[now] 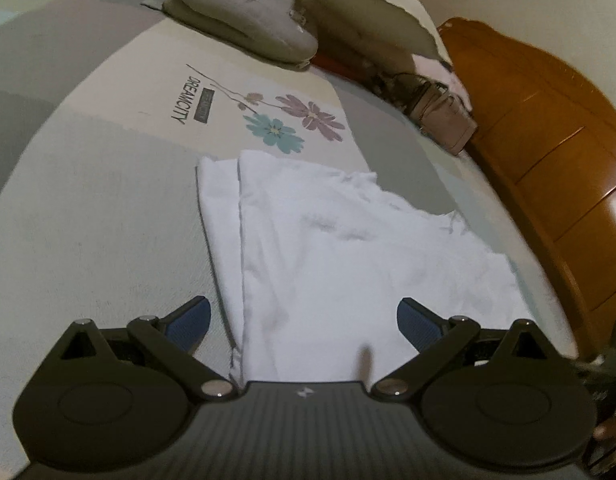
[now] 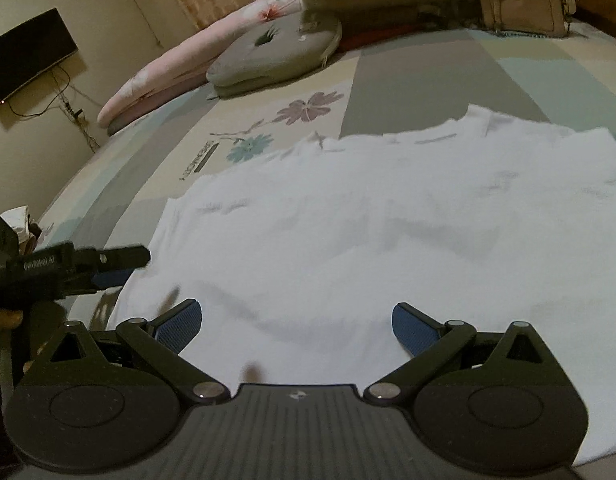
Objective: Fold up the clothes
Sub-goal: 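Move both open tools over the white shirt toward its side edge, then lower the left tool onto the shirt's side edge and close it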
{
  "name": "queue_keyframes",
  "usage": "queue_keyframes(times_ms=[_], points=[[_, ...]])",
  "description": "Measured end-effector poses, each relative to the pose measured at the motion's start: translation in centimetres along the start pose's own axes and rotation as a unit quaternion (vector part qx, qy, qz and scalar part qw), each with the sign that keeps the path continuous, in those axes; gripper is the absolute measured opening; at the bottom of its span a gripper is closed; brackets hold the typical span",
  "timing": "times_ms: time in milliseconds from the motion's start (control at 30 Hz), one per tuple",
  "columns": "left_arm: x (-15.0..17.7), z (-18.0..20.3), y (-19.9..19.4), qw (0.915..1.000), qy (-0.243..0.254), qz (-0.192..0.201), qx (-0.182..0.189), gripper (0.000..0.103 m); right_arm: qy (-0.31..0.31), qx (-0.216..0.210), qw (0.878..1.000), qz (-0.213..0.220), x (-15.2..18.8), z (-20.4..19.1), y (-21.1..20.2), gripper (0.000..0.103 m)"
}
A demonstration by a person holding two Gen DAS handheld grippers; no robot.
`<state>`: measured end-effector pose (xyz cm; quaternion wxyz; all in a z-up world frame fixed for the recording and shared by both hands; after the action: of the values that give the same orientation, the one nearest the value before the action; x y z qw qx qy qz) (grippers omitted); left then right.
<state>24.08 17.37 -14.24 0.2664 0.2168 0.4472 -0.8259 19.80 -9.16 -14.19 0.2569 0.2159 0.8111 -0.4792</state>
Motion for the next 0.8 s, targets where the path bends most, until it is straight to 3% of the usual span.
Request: queue_keyframes(times_ms=[133,800], points=[[-0.7,-0.1,0.6,0.9998,-0.004,-0.005,0.019,0.101,0.011,-0.004,1.000,-0.001,0.2,0.4,-0.4,0.103],[-2.5,0.8,3.1,0.9995,0.029,-0.011,0.009,0.102,-0.001,0.011,1.000,-0.012,0.8,-0.4,-0.8,0.103]])
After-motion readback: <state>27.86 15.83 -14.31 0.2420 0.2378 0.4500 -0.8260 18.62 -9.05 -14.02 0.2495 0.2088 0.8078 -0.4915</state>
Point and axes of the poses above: each gripper's, at about its wrist camera, not at the fingertips, and y roughly the way its jaws point, z to its right, x to its underside, the point moved 7 cm from there along y, roughly the way its jaws point, and after that the axes turned 1 degree about y, right-handed, at the moved point
